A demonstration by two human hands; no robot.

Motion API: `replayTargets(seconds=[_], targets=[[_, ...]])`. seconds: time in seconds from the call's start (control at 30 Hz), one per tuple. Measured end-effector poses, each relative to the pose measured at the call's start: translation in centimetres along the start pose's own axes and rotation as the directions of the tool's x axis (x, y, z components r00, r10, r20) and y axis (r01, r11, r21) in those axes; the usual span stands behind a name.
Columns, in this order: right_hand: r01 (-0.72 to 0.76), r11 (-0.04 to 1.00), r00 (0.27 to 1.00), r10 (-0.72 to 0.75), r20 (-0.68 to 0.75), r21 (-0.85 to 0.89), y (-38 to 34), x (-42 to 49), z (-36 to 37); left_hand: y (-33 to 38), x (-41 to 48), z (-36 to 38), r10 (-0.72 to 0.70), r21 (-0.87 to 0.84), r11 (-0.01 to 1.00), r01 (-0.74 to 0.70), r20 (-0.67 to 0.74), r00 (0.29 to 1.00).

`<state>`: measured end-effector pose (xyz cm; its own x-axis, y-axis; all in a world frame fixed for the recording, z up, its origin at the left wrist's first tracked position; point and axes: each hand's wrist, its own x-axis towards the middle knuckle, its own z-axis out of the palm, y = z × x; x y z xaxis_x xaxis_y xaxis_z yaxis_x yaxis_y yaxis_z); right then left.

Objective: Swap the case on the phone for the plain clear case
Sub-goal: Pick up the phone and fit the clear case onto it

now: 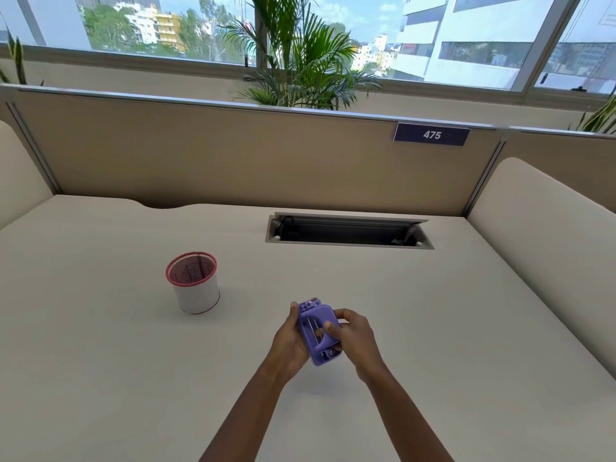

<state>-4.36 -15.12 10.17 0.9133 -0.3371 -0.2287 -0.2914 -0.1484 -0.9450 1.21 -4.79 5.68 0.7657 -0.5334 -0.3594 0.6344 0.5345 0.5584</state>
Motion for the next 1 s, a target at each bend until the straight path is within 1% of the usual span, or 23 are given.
replayTargets(seconds=[0.17, 0.27, 0.37, 0.43, 0.47, 0.57, 0.6, 0.63, 0.77, 0.87, 1.0], targets=[[-0.006, 1.000, 1.000, 0.006, 0.006, -0.018, 0.1, -0.1, -0.1, -0.4, 0.2, 0.1, 0.134, 0.250, 0.962, -0.106, -0.097, 0.986], [-0.008, 0.999, 1.000, 0.009, 0.026, -0.040, 0.1, 0.0, -0.1, -0.5, 0.0, 0.4, 0.192, 0.330, 0.935, -0.130, -0.161, 0.968], [-0.002, 0.998, 0.996, 0.007, 0.089, -0.056, 0.3, 0.2, -0.2, -0.5, -0.1, 0.7, 0.215, 0.326, 0.935, -0.139, -0.209, 0.954], [0.020, 0.998, 0.994, -0.015, 0.108, -0.052, 0.4, 0.1, -0.2, -0.3, -0.2, 1.1, 0.188, 0.249, 0.960, -0.125, -0.249, 0.950], [0.034, 0.998, 0.996, -0.030, 0.081, -0.048, 0.4, 0.2, -0.2, -0.2, -0.1, 1.0, 0.163, 0.206, 0.972, -0.111, -0.260, 0.952], [0.095, 0.991, 0.990, -0.104, -0.093, -0.096, 0.2, 0.6, -0.5, 0.0, -0.2, 0.7, 0.098, 0.148, 0.987, -0.065, -0.224, 0.970], [0.100, 0.991, 0.986, -0.111, -0.124, -0.090, 0.2, 0.8, -0.6, 0.0, -0.2, 0.4, 0.084, 0.154, 0.987, -0.052, -0.205, 0.975], [0.087, 0.994, 0.988, -0.095, -0.119, -0.071, 0.1, 1.0, -0.7, 0.0, -0.3, 0.3, 0.075, 0.171, 0.984, -0.042, -0.187, 0.979], [-0.016, 0.998, 1.000, 0.015, 0.014, 0.053, 0.0, 1.7, -0.9, -0.3, -0.8, 0.3, 0.072, 0.278, 0.960, -0.034, -0.126, 0.989], [-0.054, 0.990, 0.997, 0.045, 0.066, 0.133, -0.1, 1.8, -1.3, -0.2, -1.1, 0.2, 0.073, 0.347, 0.937, -0.032, -0.106, 0.992], [-0.077, 0.985, 0.995, 0.067, 0.070, 0.154, -0.1, 2.0, -1.5, -0.1, -1.4, 0.2, 0.075, 0.416, 0.909, -0.031, -0.091, 0.993]])
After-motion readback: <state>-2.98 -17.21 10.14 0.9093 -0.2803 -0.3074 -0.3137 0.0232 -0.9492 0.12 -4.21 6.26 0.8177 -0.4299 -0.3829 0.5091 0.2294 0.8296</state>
